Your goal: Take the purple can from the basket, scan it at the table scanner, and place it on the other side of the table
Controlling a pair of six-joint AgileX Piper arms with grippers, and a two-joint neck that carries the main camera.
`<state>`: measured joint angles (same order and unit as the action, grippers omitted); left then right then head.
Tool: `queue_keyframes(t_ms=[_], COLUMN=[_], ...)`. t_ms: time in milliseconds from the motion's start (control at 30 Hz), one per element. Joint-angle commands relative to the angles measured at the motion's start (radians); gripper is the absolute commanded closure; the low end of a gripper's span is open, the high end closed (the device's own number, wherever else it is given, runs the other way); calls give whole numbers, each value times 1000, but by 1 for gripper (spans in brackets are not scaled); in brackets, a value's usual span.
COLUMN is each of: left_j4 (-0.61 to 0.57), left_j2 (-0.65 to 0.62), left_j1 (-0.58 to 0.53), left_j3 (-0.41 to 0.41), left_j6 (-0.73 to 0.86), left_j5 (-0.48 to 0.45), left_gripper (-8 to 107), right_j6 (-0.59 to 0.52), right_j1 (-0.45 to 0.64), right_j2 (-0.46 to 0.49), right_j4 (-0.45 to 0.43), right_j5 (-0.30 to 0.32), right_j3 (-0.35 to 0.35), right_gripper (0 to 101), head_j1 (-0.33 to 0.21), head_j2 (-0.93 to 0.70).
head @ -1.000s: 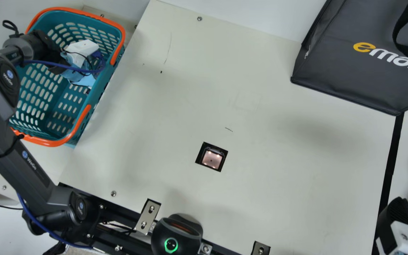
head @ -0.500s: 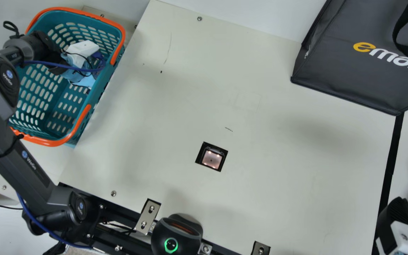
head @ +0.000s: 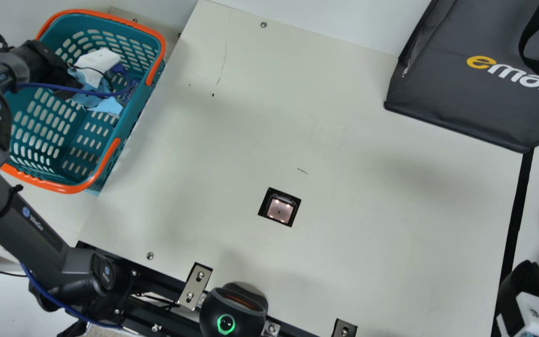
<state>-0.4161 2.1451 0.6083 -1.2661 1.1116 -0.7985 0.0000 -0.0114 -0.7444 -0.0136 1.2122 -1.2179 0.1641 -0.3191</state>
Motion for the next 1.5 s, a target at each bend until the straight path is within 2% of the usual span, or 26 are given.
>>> queue_keyframes(t_ms=[0,200,533,1167,1467], left_j4=[-12,-21,-30,-59,-52], left_j2=[-28,-74,-84,-12,34], left_j1=[8,26,42,22,3], left_j3=[5,20,24,-10,-24], left_j6=[-3,-10,-9,68,96], left_j5=[-2,2,1,20,40], left_gripper=[107,107,74,10,9], right_j6=[0,0,0,0,0], right_j1=[0,0,0,0,0], right_j2=[0,0,0,0,0], right_j4=[0,0,0,0,0], right_j5=[0,0,0,1,1], right_j3=[0,0,0,0,0], right_gripper=[6,6,6,6,6], head_j1=[-26,-26,-26,-26,-26], head_j2=[-2,-2,-2,-2,-2])
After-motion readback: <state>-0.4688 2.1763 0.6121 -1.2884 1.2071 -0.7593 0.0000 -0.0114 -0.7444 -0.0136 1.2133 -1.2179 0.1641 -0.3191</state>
